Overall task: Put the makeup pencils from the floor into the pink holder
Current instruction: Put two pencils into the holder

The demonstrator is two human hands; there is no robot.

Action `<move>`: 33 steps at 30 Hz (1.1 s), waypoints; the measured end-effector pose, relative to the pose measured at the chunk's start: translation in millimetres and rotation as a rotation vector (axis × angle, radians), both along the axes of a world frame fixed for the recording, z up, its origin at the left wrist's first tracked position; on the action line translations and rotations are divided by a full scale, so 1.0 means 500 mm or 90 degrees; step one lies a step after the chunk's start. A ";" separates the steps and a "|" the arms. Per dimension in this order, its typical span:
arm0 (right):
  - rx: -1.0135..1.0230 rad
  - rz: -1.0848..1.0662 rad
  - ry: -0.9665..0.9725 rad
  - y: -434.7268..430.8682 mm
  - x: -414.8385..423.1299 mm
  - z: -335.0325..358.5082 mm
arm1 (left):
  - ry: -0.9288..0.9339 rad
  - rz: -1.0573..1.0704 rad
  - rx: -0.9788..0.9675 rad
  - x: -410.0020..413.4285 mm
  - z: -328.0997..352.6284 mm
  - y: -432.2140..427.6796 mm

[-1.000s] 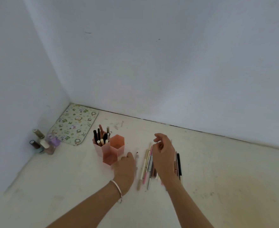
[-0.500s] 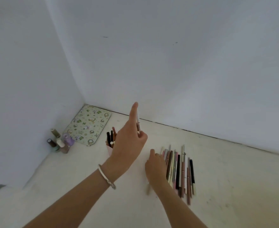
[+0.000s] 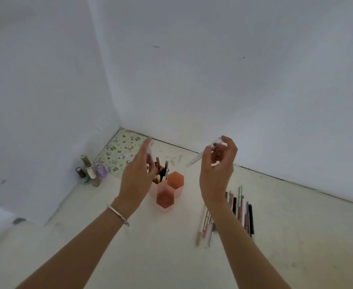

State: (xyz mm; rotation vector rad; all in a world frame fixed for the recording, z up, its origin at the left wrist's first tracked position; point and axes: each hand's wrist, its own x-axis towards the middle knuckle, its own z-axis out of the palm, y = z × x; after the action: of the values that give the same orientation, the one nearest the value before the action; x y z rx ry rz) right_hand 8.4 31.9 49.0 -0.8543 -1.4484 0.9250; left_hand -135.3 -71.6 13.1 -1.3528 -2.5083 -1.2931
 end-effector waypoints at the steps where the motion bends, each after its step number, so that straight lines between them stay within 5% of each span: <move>1: 0.009 0.010 0.001 -0.008 -0.006 0.003 | 0.052 -0.008 -0.019 0.003 -0.009 -0.004; 4: 0.028 0.037 -0.016 -0.032 -0.025 0.003 | 0.129 0.006 0.026 0.003 -0.016 -0.017; 11: 0.102 0.142 -0.182 -0.070 -0.073 -0.035 | -0.008 0.135 0.223 -0.049 0.052 -0.031; 18: 0.096 0.180 -0.336 -0.077 -0.084 -0.081 | -0.066 0.120 0.316 -0.031 0.095 -0.018; 22: 0.247 0.204 -0.473 -0.086 -0.071 -0.097 | -0.084 0.098 0.326 -0.007 0.111 0.000; 24: 0.281 0.183 -0.478 -0.086 -0.056 -0.100 | -0.080 0.085 0.320 0.010 0.116 0.009; 29: 0.099 -0.039 -0.240 -0.025 0.022 -0.068 | -0.067 -0.059 0.249 0.129 0.096 0.061; 33: -0.015 -0.095 -0.208 0.047 0.115 -0.059 | -0.115 -0.131 -0.104 0.243 0.007 0.133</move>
State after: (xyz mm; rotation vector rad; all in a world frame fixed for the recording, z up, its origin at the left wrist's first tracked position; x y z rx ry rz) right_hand 66.0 55.2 19.3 -1.1559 -1.6266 0.7136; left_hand -13.8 -5.1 16.7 -1.6369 -2.7066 -1.3247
